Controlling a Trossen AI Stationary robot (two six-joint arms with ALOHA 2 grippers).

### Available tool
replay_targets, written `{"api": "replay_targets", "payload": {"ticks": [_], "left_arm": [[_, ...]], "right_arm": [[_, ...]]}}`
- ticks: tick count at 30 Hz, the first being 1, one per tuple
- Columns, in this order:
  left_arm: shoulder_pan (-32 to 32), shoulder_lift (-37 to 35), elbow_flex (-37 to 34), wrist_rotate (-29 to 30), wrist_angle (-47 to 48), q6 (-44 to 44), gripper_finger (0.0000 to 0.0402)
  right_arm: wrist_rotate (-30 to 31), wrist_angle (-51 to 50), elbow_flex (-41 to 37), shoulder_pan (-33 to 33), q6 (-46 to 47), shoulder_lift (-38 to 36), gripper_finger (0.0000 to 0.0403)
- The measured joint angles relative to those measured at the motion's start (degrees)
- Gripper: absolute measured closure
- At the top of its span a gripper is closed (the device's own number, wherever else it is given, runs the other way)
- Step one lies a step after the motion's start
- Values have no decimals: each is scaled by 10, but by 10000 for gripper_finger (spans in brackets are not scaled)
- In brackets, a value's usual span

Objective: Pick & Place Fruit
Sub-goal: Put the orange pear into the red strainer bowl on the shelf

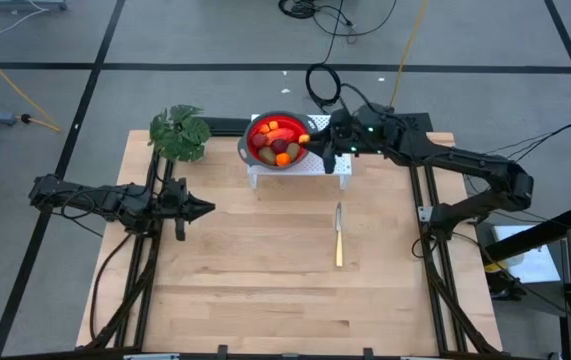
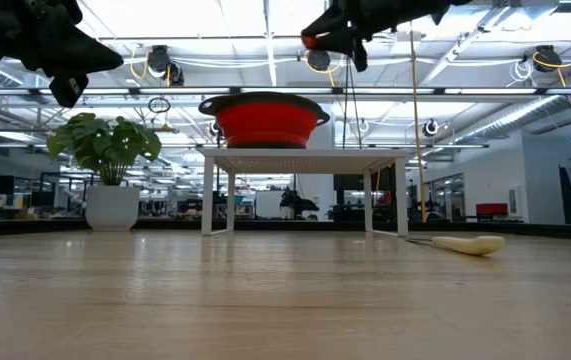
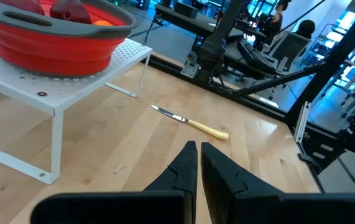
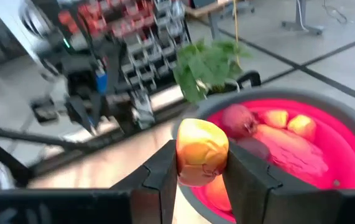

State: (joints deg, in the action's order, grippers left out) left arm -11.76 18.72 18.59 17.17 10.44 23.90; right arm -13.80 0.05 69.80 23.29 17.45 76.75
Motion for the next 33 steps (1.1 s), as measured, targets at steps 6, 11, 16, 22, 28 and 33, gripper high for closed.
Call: {"api": "replay_targets", "payload": {"ticks": [6, 11, 16, 22, 28, 33], "left_arm": [[0, 0, 0, 0, 0, 0, 382], [0, 0, 0, 0, 1, -1, 382], [0, 0, 0, 0, 1, 1, 382], [0, 0, 0, 0, 0, 3, 382], [0, 0, 0, 14, 1, 4, 382], [0, 0, 0, 14, 0, 5, 382]], "right_arm": [[1, -65, 58, 3, -89, 49, 298], [1, -113, 97, 7, -170, 92, 298], [33, -123, 111, 8, -242, 122, 298], [94, -133, 111, 8, -323, 142, 298], [97, -160, 111, 8, -365, 155, 298], [97, -152, 111, 7, -388, 154, 298]]}}
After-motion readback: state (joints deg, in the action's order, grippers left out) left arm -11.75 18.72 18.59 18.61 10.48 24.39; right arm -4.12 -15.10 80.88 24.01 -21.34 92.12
